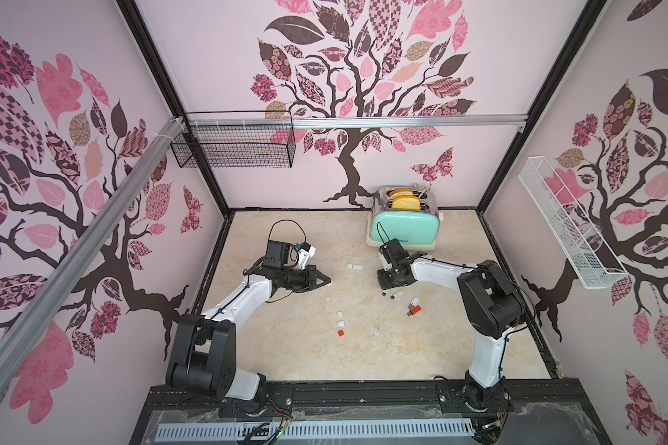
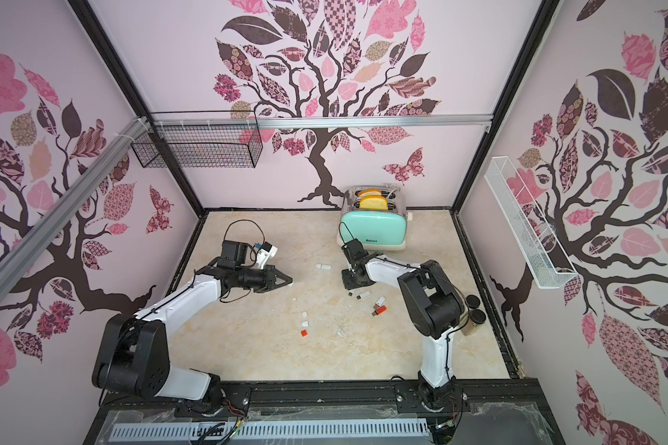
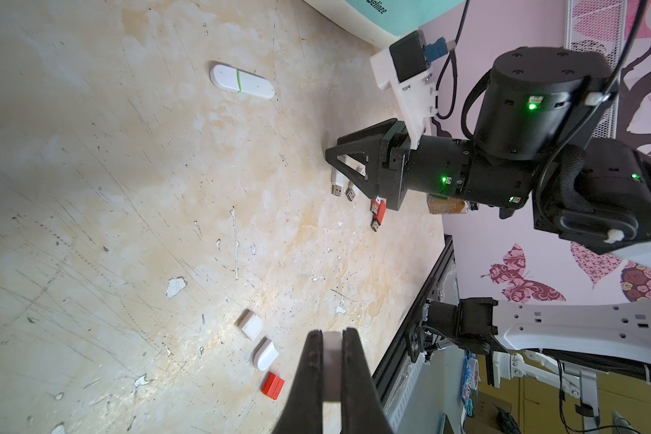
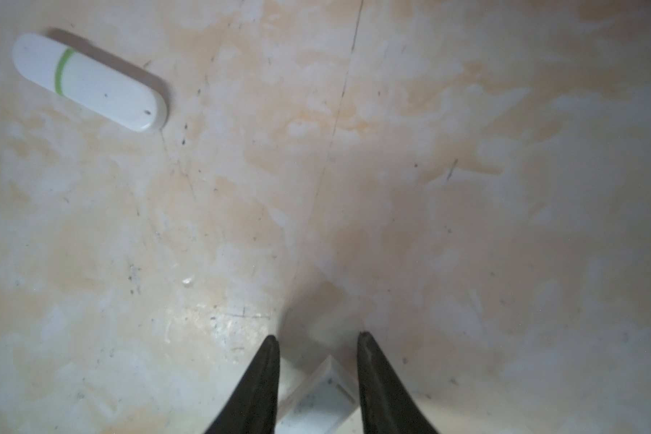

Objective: Close the usb drive cover
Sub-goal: Pick up the USB drive from the center of the board.

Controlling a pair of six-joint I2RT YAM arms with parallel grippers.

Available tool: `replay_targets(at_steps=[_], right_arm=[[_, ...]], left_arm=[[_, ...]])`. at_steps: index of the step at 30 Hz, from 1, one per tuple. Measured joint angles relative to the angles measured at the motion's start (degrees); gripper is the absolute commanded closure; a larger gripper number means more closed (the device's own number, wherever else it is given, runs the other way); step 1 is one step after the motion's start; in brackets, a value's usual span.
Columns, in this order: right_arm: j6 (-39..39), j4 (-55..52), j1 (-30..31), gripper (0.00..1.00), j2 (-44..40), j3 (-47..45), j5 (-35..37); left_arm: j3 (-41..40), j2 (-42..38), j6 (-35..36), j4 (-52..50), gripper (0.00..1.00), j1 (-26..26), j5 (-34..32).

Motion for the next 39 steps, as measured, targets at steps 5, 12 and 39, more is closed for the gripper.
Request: replay_targets(at_steps=[5,12,39], right_arm=[[1.55,-0.59,0.00,0.68,-1.40,-1.55,-1.70],[3.72,-1.53,0.07,0.70,-3.13,-3.56,-3.65],[9.03,-4.31,8.00,0.62,-11.52,-12.59,-5.42]], left_arm=[[0.00,-0.07,0.00,0.00,1.00,0.11,-0.02],[0.00,-0.55,0.00,0.04,1.00,0.39,-0.02],[0.00,-0.55,0.00,0.07,1.00,0.66,-0.04]])
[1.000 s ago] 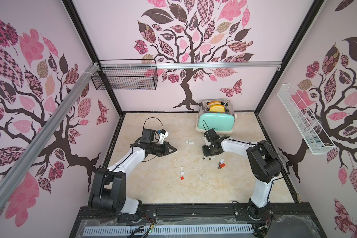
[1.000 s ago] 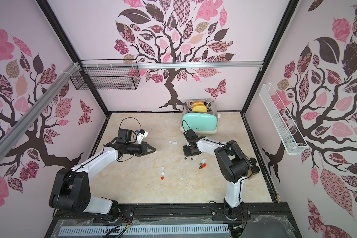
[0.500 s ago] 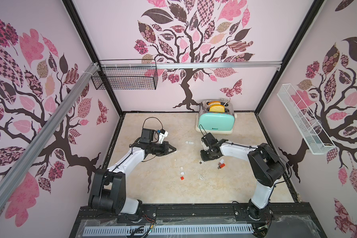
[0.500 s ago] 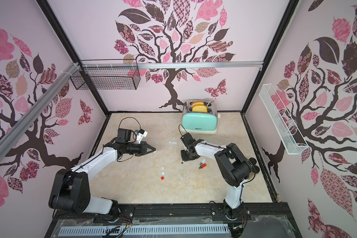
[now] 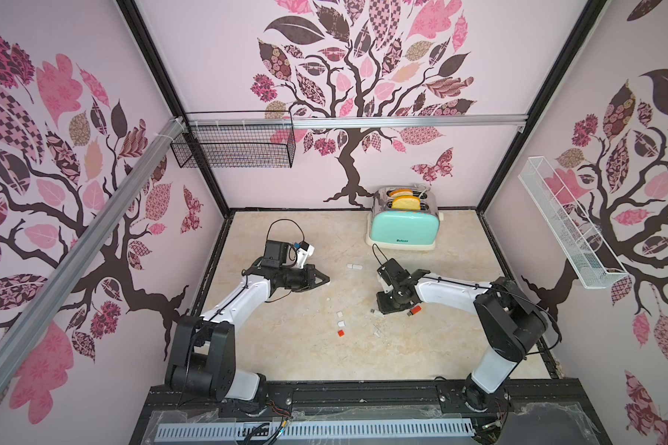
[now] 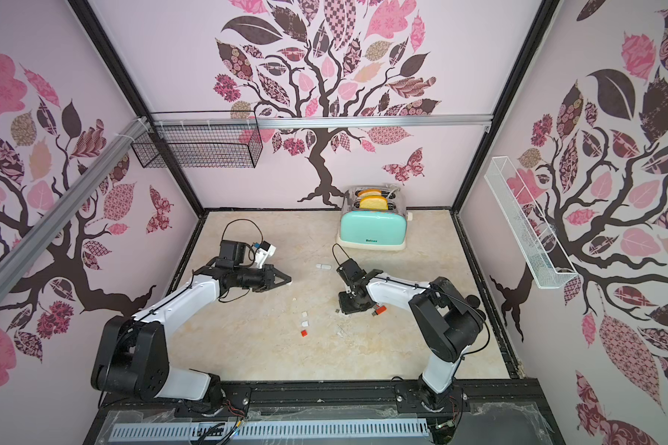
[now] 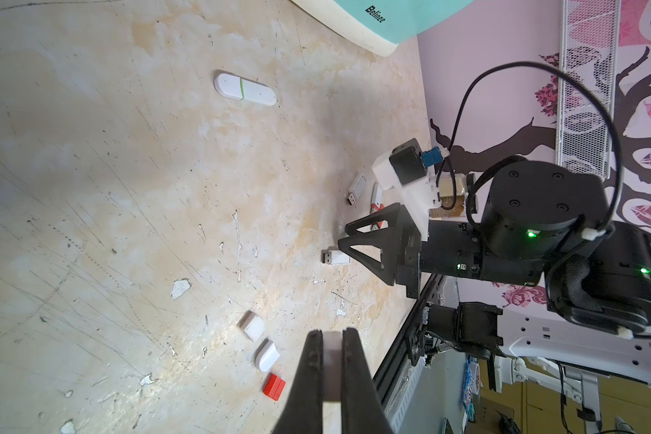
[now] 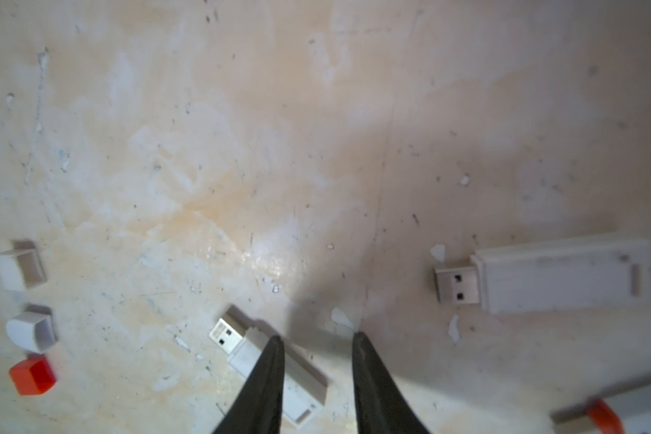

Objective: Close the usb drive cover
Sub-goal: Pick up the USB drive from the center of the board.

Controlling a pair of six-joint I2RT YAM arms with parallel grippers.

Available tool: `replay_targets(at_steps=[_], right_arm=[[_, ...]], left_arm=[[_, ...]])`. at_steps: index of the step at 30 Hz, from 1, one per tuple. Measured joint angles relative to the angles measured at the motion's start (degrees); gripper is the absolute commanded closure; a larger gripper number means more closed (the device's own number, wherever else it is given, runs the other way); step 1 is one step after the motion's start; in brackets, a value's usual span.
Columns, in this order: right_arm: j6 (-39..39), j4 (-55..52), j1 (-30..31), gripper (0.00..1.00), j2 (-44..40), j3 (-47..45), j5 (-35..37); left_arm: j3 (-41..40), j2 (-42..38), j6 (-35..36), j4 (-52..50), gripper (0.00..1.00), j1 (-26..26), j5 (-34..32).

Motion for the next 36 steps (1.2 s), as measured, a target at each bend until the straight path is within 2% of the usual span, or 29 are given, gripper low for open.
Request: replay_targets(at_steps=[6,11,17,24,36], right_arm=[[-1.57,-1.36,0.00,0.50,-3.78,-0.50,-0.13],[-5.81,-4.33,0.26,0.43,-3.04,1.68,-1.64],[-11.74,-9.16,1.07,0.44,-1.05,4.46,-2.86],[-17.40,-12.09,2.32,0.50,2.25,6.62,-3.23],[-23.43,-13.14,4.55,0.57,6.75,10.29,2.21]], left_arm=[[0.00,0.00,0.04,-0.04,1.00,0.00,-0.04],[0.00,0.00,0.09,-0.07,1.00,0.00,-0.09],[0.00,0.00,0.17,-0.26,1.00,0.00,-0.13],[0.00,0.00,0.20,-0.66,1.00,0.00,-0.15],[0.00,0.02,0.22,-1.07,1.00,0.00,-0.35]])
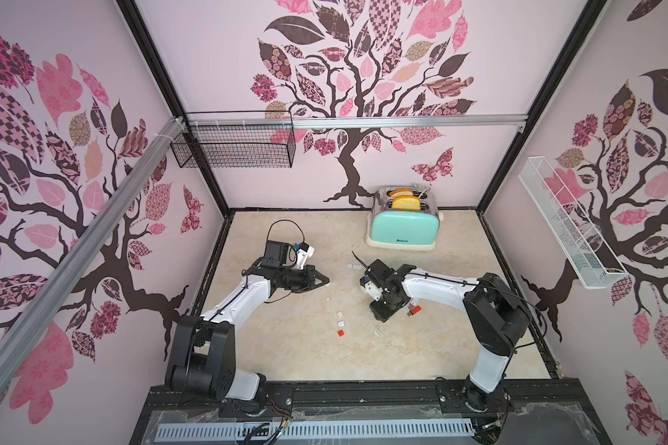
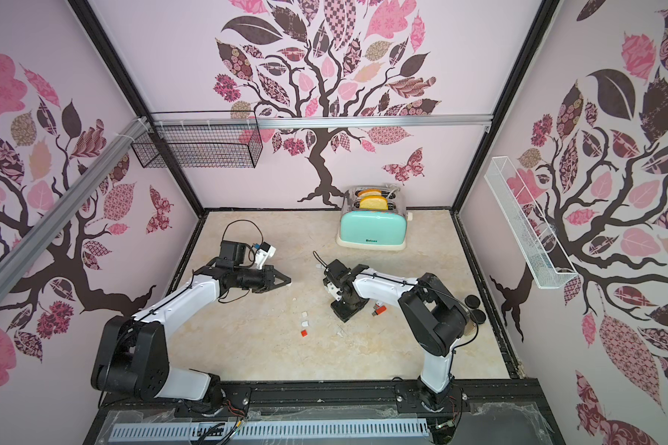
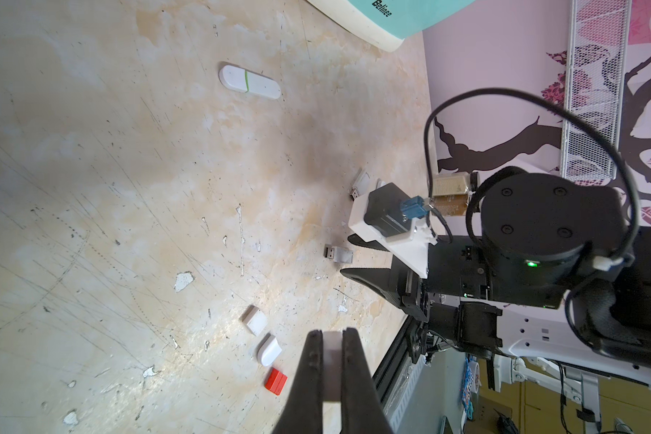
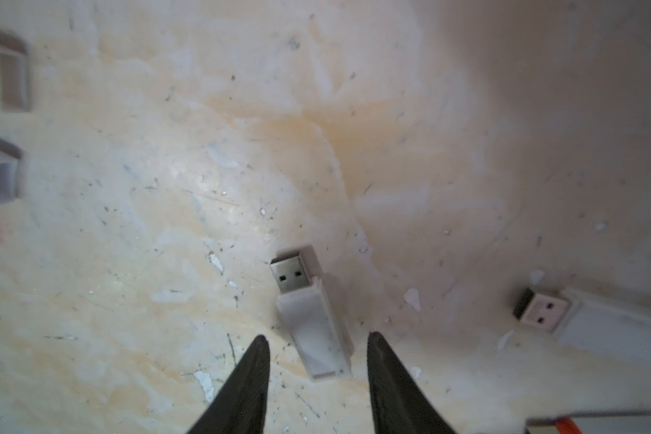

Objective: Close the usb drive cover
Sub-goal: Pick up the USB drive from the center of the board.

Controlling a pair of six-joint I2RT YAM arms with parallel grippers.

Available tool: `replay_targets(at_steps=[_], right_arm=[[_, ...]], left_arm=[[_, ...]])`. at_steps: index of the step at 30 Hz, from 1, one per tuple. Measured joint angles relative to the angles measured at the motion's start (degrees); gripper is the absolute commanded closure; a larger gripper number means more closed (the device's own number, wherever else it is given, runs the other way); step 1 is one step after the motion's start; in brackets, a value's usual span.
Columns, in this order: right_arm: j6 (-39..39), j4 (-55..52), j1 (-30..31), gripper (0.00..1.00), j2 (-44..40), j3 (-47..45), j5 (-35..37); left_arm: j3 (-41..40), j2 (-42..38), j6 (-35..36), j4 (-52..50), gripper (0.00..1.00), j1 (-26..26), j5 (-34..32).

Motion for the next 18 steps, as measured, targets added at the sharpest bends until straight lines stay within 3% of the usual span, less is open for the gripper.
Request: replay_targets(at_steps=[10,18], right_arm=[[-2.75,-0.94,0.37,0.69,2.01,1.92,1.64],[-3.02,-1.38,0.70,0.69,2.01,1.92,1.86]], left_arm=[[0.00,0.00,0.04,-0.24,1.00,0.00,-0.28],[0.00,0.00,0.02,-0.24,1.00,0.09,-0.57]])
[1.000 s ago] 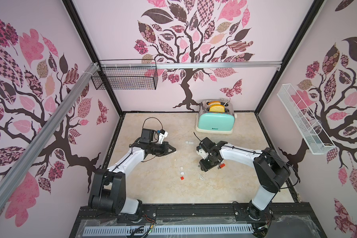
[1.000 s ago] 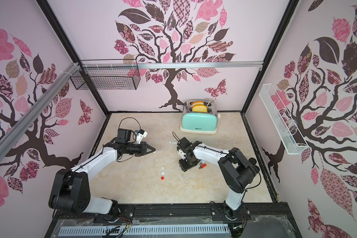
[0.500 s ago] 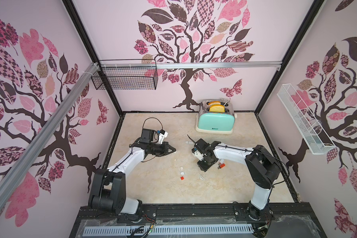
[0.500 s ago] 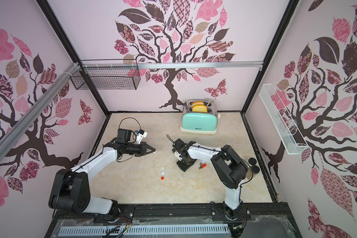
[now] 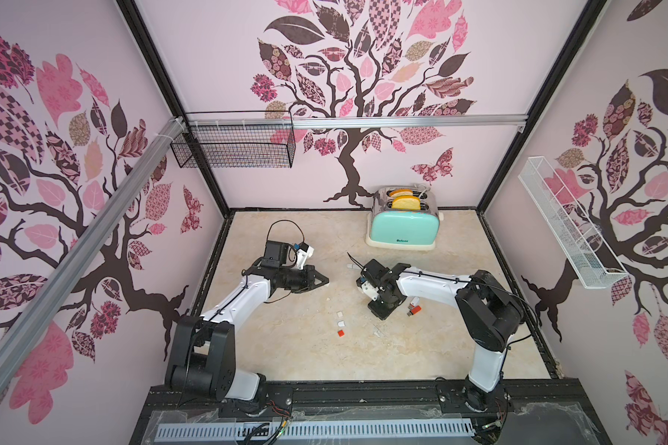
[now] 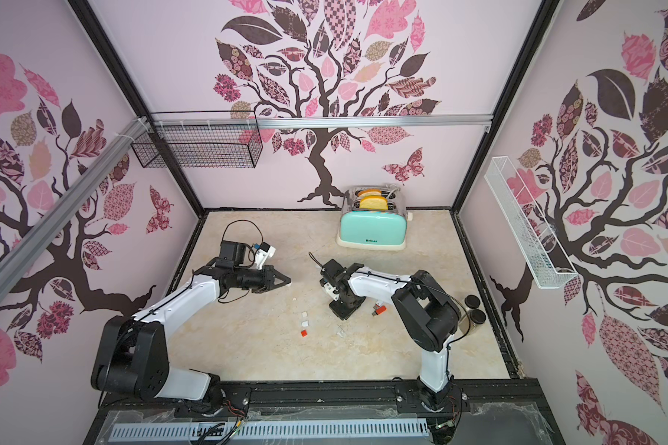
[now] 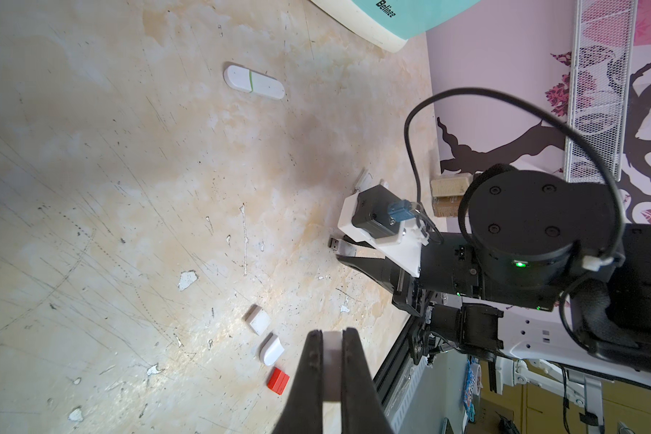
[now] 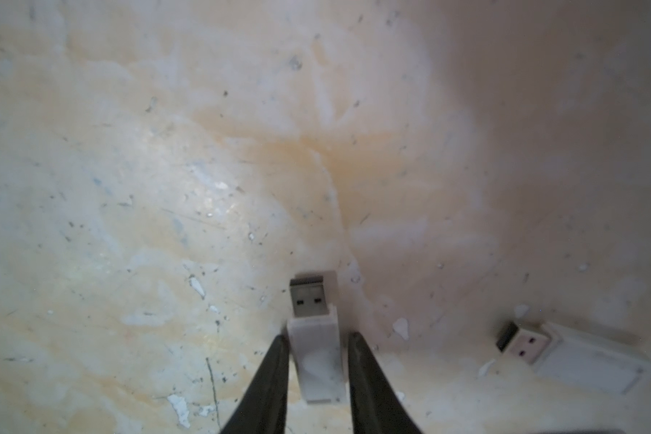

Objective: Close the usb drive cover
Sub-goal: Pick up the USB drive from the center of the board.

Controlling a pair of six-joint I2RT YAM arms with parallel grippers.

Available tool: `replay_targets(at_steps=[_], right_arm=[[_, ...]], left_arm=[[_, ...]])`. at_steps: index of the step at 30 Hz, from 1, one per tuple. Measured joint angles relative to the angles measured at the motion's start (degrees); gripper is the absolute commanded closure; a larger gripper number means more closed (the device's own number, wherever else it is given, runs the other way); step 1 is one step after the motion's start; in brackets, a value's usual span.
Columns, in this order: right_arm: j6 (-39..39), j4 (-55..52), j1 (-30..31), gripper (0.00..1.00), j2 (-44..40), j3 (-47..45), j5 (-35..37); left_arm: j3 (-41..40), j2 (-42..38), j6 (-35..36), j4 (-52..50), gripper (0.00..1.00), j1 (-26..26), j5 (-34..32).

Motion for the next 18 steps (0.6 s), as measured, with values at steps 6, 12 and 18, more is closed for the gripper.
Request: replay_targets(at_steps=[6,12,18], right_arm=[[-0.02,-0.09,0.11,0.70,-0.07,-0.15,0.07],[-0.17,-0.02,0.13,0.79,-0.17,-0.35,0.63],[-0.28,-0.15,0.22,0.89,-0.28,-0.33,0.70]], left_arm=[[0.00,0.02,0.00,0.02,1.00,0.00,-0.09],[0.00,0.02,0.04,0.00,1.00,0.02,-0.11],[0.00,0.02,0.07,0.04,1.00,0.13,-0.09]])
